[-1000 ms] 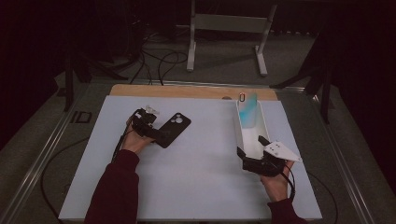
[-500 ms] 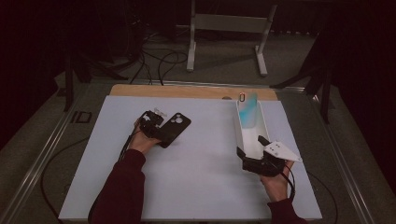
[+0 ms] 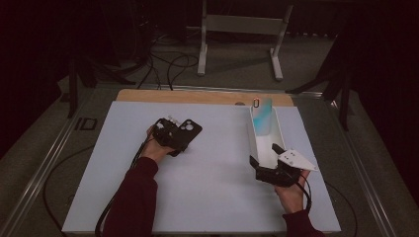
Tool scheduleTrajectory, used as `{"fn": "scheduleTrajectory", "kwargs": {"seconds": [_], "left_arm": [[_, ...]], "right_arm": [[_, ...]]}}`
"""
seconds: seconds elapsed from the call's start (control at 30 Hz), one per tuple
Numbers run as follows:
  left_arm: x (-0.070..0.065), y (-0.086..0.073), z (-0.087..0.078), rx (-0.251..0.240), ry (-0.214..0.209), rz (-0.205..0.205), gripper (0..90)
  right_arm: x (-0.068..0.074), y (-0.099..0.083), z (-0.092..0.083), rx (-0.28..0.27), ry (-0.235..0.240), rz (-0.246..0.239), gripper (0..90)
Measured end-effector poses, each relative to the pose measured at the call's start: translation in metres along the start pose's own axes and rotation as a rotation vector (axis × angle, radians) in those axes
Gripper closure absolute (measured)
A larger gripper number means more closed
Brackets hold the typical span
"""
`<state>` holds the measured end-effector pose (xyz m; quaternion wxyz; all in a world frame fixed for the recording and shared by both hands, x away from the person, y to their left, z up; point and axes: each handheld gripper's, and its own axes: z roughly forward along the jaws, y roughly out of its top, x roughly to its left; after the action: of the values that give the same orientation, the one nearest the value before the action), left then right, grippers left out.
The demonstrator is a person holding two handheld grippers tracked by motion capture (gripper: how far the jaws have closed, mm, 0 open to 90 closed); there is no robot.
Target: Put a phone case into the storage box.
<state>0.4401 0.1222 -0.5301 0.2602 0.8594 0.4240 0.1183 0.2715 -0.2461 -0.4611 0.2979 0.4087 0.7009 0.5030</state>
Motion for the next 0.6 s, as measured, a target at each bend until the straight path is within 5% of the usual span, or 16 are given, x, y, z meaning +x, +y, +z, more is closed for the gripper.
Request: {"fn": "scheduleTrajectory", "kwargs": {"seconds": [0.6], "left_arm": [[-0.0032,0.0041,-0.0039,0.034,-0.008,0.024,13.9]], "right_arm": [[0.0033,0.0018,0.0008,-0.003,0.009,-0.002,8.1]]}}
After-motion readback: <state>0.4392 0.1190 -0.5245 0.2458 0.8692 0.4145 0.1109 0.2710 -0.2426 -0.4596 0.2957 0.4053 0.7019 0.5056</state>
